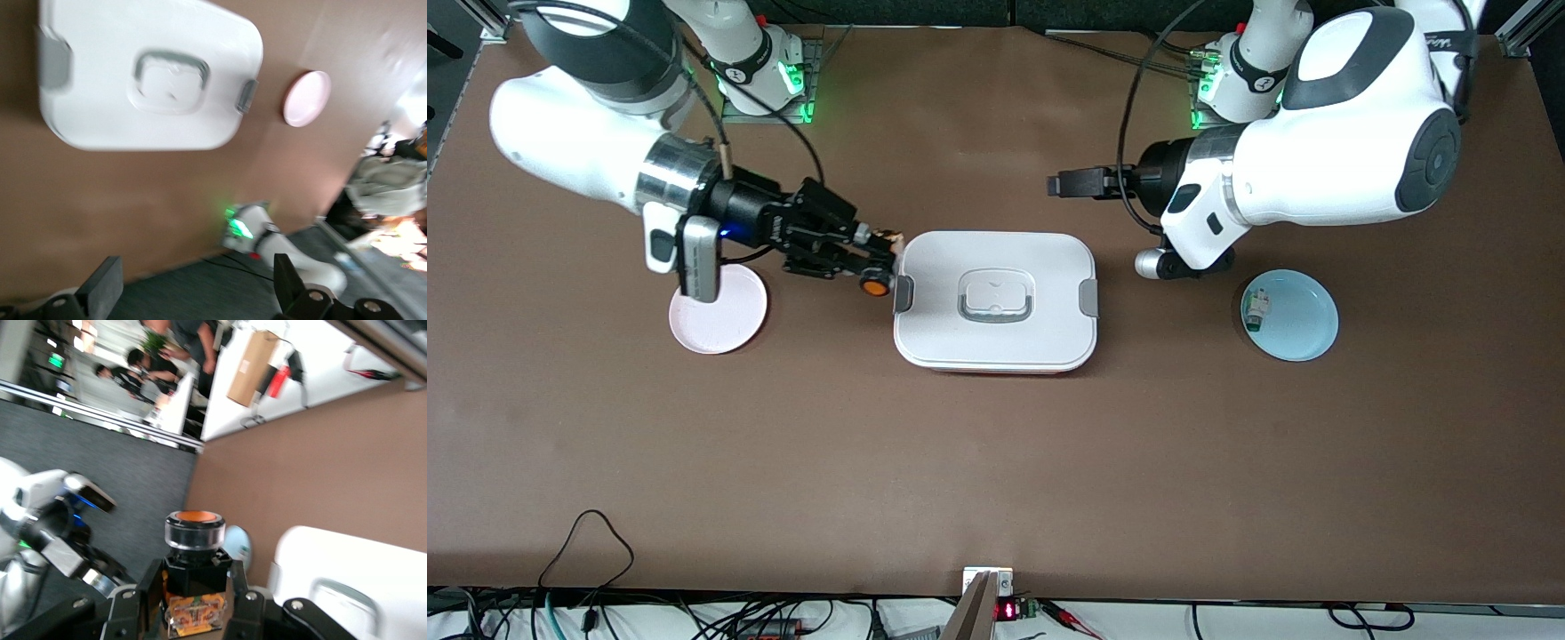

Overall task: Transfer orange switch to right arm and place
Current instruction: 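Carry the switch over the white plate while the left gripper withdraws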

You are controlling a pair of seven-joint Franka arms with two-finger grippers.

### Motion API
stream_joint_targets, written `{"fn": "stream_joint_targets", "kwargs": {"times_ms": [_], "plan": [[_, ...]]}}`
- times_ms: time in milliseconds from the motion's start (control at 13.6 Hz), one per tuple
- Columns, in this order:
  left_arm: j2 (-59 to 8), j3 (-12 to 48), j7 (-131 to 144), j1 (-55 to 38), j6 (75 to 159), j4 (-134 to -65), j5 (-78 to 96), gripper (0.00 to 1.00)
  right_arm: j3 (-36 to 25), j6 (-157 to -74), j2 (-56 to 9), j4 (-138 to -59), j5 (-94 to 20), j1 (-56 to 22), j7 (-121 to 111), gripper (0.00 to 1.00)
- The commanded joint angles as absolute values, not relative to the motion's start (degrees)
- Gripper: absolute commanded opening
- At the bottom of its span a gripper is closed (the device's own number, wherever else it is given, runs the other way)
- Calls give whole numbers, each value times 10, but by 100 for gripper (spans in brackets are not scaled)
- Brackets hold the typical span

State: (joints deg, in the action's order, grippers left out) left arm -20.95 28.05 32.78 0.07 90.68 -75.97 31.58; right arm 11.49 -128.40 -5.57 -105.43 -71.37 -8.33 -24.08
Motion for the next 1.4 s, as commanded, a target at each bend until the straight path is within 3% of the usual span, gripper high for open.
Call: {"fn": "stream_joint_targets", "kwargs": {"times_ms": [0, 442, 736, 1030, 1325], "plan": [[-186, 280, 251, 5, 897, -778, 254, 99, 120, -1235, -39, -1063, -595, -42, -171, 0], [-153, 279, 172, 10, 862, -787, 144, 99, 91, -1142, -41, -1064, -341, 4, -70, 0], [-105, 251, 159, 24, 827, -805, 110, 100, 83, -1134, -50, -1084, -159, 5, -12, 0], [-49, 193, 94, 46, 826, -855, 98, 100, 83, -1159, -70, -1123, -32, 16, 41, 0], [-2, 116, -24, 64, 828, -919, 82, 100, 83, -1264, -97, -1192, 24, 35, 52, 0]]}}
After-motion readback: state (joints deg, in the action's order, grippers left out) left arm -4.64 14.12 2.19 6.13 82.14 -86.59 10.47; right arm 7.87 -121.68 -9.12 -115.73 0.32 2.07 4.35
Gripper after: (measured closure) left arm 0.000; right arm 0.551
